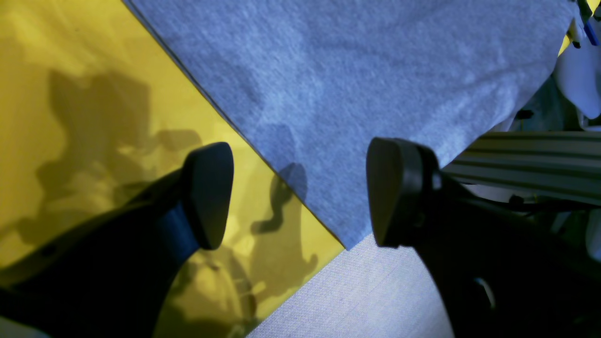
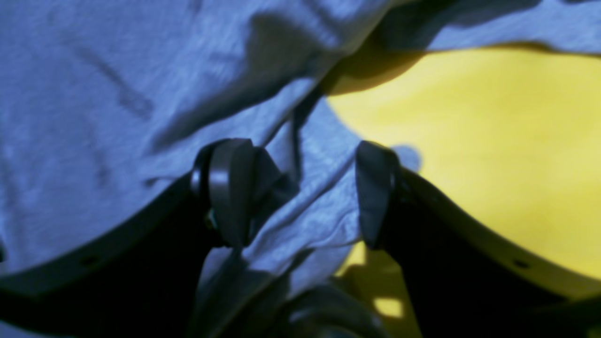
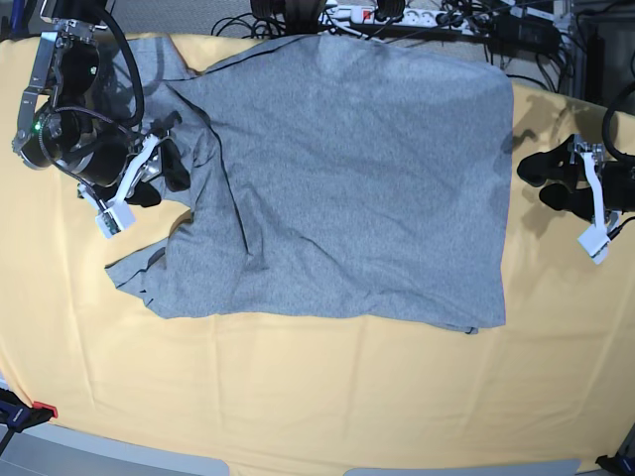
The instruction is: Layout the t-shirt on the table in an organized manner, then fold the t-shirt properly
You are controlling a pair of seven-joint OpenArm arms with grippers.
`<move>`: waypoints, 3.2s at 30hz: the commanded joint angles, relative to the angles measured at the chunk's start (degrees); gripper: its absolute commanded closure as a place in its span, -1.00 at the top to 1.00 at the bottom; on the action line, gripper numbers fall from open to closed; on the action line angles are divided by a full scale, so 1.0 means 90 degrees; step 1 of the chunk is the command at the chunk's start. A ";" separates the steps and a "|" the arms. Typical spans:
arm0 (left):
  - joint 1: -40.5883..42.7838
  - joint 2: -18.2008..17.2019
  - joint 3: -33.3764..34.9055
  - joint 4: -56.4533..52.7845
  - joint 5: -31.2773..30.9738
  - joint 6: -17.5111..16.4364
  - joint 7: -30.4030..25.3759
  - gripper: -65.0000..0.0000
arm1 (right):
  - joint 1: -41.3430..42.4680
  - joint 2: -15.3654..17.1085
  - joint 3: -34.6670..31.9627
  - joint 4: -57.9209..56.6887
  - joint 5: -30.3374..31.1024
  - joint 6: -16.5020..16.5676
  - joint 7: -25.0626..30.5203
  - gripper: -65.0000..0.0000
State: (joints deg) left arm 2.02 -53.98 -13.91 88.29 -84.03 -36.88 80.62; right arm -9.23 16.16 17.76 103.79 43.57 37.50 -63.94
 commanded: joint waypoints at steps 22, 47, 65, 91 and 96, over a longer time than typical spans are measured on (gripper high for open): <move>-0.0104 -0.0172 -0.0090 0.0051 -0.0108 -0.0024 -0.0069 0.41 | 0.0168 0.0075 0.0024 0.0073 0.0345 -0.0131 0.0034 -0.79; -0.0104 -0.0175 -0.0090 0.0051 -0.0108 -0.0068 -0.0069 0.41 | 0.0126 0.0092 0.2611 0.0797 0.0119 -0.0464 -0.0525 -1.00; -0.0112 -0.0172 -0.0090 0.0051 -0.0108 -0.0068 -0.0069 0.41 | 0.0100 0.0010 0.3657 0.0797 0.0663 -0.0755 -0.1784 -1.00; -0.0158 -0.0138 -0.0090 0.0051 -0.0108 -0.0092 -0.0069 0.41 | -0.0665 0.0002 0.3655 0.1955 0.1962 0.0129 -0.0687 0.06; -0.0158 -0.0138 -0.0090 0.0051 -0.0108 -0.0095 -0.0069 0.41 | -0.0369 0.0005 0.3347 0.1877 0.1591 0.0143 -0.0153 0.06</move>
State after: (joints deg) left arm 1.56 -53.63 -13.91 88.29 -84.05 -37.41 80.62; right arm -13.08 15.22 47.66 120.14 56.60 38.63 -66.85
